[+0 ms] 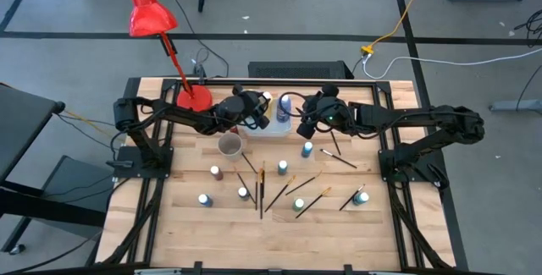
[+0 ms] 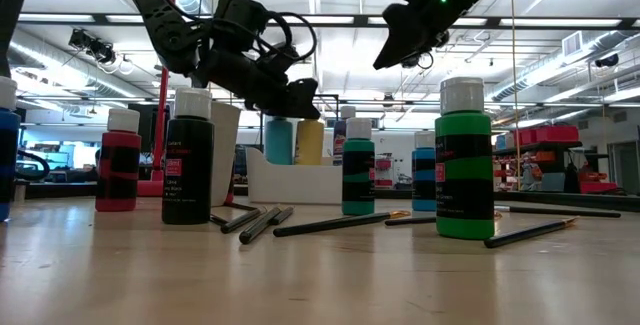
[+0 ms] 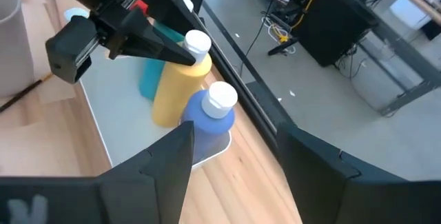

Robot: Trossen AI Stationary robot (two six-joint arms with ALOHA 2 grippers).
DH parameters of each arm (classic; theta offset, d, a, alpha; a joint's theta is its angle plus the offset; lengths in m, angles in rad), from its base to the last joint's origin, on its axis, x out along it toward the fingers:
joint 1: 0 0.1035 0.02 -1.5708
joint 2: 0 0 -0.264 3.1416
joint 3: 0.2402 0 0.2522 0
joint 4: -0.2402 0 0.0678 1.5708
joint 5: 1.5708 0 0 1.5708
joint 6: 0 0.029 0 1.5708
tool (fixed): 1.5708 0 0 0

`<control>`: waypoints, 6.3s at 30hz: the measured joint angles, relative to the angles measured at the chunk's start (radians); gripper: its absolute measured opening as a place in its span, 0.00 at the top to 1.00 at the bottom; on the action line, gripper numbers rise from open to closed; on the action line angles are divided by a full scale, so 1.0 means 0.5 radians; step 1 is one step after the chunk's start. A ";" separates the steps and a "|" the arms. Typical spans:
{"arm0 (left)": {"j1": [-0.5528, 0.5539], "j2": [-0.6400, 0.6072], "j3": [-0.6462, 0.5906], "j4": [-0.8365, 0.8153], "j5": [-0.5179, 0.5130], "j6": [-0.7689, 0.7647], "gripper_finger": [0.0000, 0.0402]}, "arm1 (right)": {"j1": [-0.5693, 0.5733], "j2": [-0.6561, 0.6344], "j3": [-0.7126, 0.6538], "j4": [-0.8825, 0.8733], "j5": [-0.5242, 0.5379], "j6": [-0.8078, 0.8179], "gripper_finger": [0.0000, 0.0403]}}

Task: Pick & Place Paint Supplies
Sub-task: Put the yellow paint bottle into the white bin, then adjust the purple paint bottle in the white bin, then put the light blue paint bottle into the white bin

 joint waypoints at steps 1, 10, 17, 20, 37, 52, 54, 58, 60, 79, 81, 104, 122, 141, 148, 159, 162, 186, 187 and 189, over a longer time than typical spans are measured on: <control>-0.005 0.000 0.000 0.001 -0.001 0.010 0.62 | 0.000 0.000 0.000 0.000 0.000 0.026 0.47; -0.019 0.000 -0.001 0.001 -0.054 -0.072 0.61 | 0.000 0.000 0.000 0.007 0.000 0.235 0.47; -0.045 0.001 -0.002 0.005 -0.237 0.075 0.61 | 0.000 0.000 0.000 0.007 -0.001 0.249 0.47; -0.065 0.001 -0.002 0.006 -0.270 0.122 0.61 | 0.000 0.000 0.000 0.005 -0.001 0.248 0.47; -0.095 -0.001 0.001 0.101 -0.563 0.246 0.43 | 0.000 0.000 0.000 -0.025 -0.261 0.286 0.47; -0.353 -0.001 0.485 0.177 -1.185 1.087 0.41 | -0.006 0.000 -0.149 0.077 -0.259 0.277 0.47; -0.392 -0.001 0.523 0.136 -1.221 1.174 0.41 | -0.014 0.002 -0.208 0.155 -0.264 0.214 0.47; -0.463 -0.075 0.547 -0.093 -1.106 1.113 0.41 | -0.044 0.002 -0.298 0.384 -0.395 0.169 0.48; -0.486 -0.168 0.546 -0.334 -1.059 0.947 0.41 | -0.065 0.004 -0.325 0.420 -0.512 0.154 0.49; -0.569 -0.947 0.545 -1.878 -0.519 -0.137 0.41 | -0.348 0.442 -0.327 0.794 -0.801 0.126 0.97; -0.569 -0.944 0.543 -1.887 -0.518 -0.141 0.41 | -0.382 0.498 -0.327 0.867 -0.859 0.132 0.98; -0.569 -0.937 0.543 -1.875 -0.518 -0.134 0.41 | -0.535 0.804 -0.326 1.232 -0.930 0.182 1.00; -0.569 -0.935 0.543 -1.840 -0.512 -0.128 0.41 | -0.539 0.893 -0.323 1.326 -0.938 0.152 1.00; -0.568 -0.935 0.543 -1.846 -0.459 -0.128 0.41 | -0.656 0.827 -0.326 1.345 -0.880 0.336 1.00; -0.569 -0.935 0.543 -1.846 -0.461 -0.129 0.41 | -0.659 0.900 -0.325 1.456 -1.026 0.363 1.00; -0.569 -0.935 0.543 -1.846 -0.465 -0.128 0.41 | -0.654 0.901 -0.323 1.527 -1.144 0.427 1.00; -0.569 -0.935 0.543 -1.846 -0.465 -0.128 0.41 | -0.655 0.901 -0.323 1.479 -1.088 0.427 1.00; -0.635 -0.935 0.439 -2.071 0.259 -0.095 0.41 | -0.387 0.064 -0.321 0.759 -1.378 -0.044 0.98; -0.635 -0.935 0.426 -2.064 0.266 -0.132 0.41 | -0.350 0.046 -0.321 0.761 -1.460 -0.054 0.98; -0.645 -0.935 0.417 -2.064 0.307 -0.197 0.41 | -0.276 0.034 -0.321 0.776 -1.612 -0.141 0.95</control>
